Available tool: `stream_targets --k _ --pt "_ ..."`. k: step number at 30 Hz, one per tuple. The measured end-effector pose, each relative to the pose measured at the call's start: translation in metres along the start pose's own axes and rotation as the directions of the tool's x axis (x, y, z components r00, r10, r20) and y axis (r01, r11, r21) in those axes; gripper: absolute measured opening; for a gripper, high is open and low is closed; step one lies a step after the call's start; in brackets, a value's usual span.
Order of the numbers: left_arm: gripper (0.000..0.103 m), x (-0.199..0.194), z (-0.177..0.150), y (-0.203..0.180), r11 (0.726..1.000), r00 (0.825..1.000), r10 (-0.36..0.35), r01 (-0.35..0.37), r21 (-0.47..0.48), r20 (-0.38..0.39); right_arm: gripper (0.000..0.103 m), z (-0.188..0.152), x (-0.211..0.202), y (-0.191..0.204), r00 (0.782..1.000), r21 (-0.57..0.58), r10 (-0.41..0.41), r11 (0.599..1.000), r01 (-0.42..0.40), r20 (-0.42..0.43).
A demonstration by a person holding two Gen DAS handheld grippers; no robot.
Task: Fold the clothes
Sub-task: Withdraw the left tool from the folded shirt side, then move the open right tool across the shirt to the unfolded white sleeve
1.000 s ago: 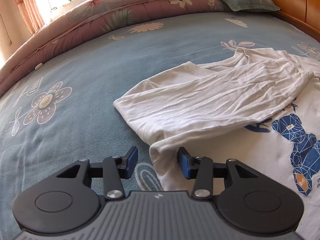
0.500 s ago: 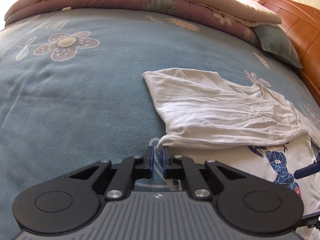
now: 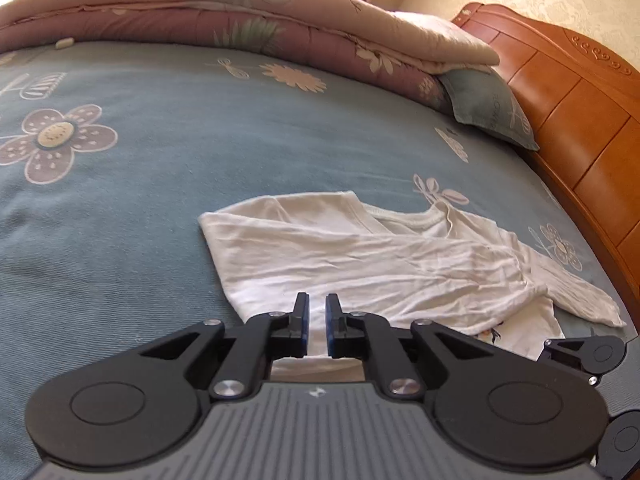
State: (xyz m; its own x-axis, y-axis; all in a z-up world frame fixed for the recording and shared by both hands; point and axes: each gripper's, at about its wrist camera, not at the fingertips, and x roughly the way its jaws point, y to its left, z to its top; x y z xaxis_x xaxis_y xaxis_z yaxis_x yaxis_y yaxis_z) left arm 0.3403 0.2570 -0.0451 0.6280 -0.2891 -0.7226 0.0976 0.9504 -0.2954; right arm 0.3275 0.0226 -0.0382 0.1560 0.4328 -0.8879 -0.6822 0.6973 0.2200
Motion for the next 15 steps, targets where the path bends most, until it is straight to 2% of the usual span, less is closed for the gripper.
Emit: stream_targets --k 5,8,9,12,15 --pt "0.006 0.010 -0.013 0.010 0.990 0.993 0.115 -0.111 0.087 -0.035 0.103 -0.002 -0.004 -0.009 1.000 0.005 -0.026 1.000 0.026 0.010" --pt "0.006 0.002 0.001 0.008 0.978 0.984 0.176 -0.174 0.119 -0.009 0.103 -0.010 -0.001 -0.021 0.999 0.040 -0.049 0.998 0.049 -0.005" --pt "0.006 0.001 0.007 0.008 0.978 0.985 0.172 -0.171 0.117 0.002 0.103 -0.012 0.000 -0.025 0.998 0.053 -0.057 0.997 0.057 -0.011" --pt "0.008 0.002 0.024 0.007 0.990 0.995 0.097 -0.099 0.097 0.025 0.103 -0.021 0.004 -0.030 0.998 0.077 -0.060 0.995 0.060 -0.011" --pt "0.014 0.022 0.028 0.001 0.990 0.999 0.047 -0.044 0.136 -0.014 0.103 -0.025 0.009 -0.021 0.995 0.022 -0.103 0.994 0.103 -0.015"
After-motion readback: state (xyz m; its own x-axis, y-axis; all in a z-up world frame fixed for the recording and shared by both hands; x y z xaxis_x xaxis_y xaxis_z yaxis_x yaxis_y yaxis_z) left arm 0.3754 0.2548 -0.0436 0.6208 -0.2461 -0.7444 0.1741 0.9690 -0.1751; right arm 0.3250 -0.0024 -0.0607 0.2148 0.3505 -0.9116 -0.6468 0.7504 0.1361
